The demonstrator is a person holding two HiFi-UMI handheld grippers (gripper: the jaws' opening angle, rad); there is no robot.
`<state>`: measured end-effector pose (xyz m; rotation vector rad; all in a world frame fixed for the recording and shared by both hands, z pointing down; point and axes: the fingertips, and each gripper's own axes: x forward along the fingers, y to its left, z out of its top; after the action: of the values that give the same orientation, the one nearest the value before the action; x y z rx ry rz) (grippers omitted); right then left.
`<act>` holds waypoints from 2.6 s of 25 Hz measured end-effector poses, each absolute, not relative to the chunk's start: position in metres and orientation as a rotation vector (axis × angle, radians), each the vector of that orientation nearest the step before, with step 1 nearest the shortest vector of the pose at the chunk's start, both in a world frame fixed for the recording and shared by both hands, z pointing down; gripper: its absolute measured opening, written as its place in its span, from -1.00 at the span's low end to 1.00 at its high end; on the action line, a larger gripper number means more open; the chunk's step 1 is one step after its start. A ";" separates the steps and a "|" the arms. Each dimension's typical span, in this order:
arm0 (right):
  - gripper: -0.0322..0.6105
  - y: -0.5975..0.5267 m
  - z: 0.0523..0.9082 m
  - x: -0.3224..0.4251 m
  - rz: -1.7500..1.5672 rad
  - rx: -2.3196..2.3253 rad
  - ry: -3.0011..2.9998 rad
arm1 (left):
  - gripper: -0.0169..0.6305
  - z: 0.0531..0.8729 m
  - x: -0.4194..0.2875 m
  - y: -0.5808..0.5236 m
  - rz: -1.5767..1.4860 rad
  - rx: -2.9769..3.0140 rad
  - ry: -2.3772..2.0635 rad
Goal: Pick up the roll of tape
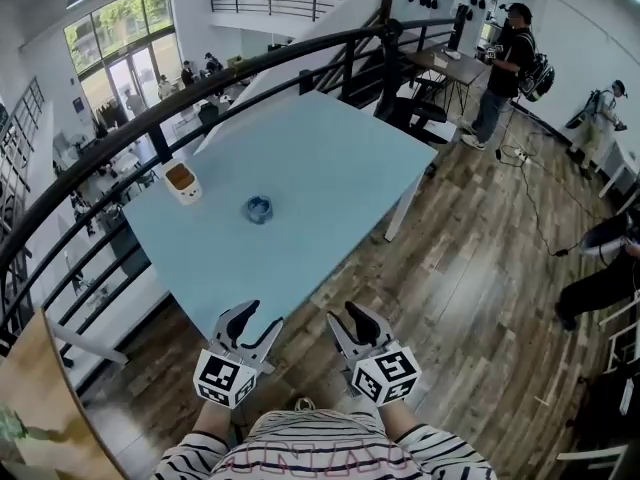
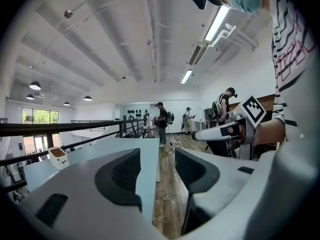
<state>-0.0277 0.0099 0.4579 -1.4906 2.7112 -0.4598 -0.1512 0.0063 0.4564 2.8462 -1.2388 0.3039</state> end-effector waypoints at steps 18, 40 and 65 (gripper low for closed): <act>-0.40 -0.101 0.487 -0.032 -0.537 -1.467 2.758 | -0.32 0.489 -0.167 -0.114 0.481 2.802 -1.291; -0.40 -0.241 0.501 0.000 -0.619 -1.285 2.878 | -0.32 0.527 -0.147 -0.304 0.964 2.707 -1.340; -0.40 -0.308 0.528 0.037 -0.679 -1.239 2.954 | -0.32 0.609 -0.161 -0.392 1.089 2.512 -1.344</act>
<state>0.0370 -0.3078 0.5277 -1.2393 2.9541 -0.6795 -0.1610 -0.3920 0.6094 2.5124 -1.3444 1.0888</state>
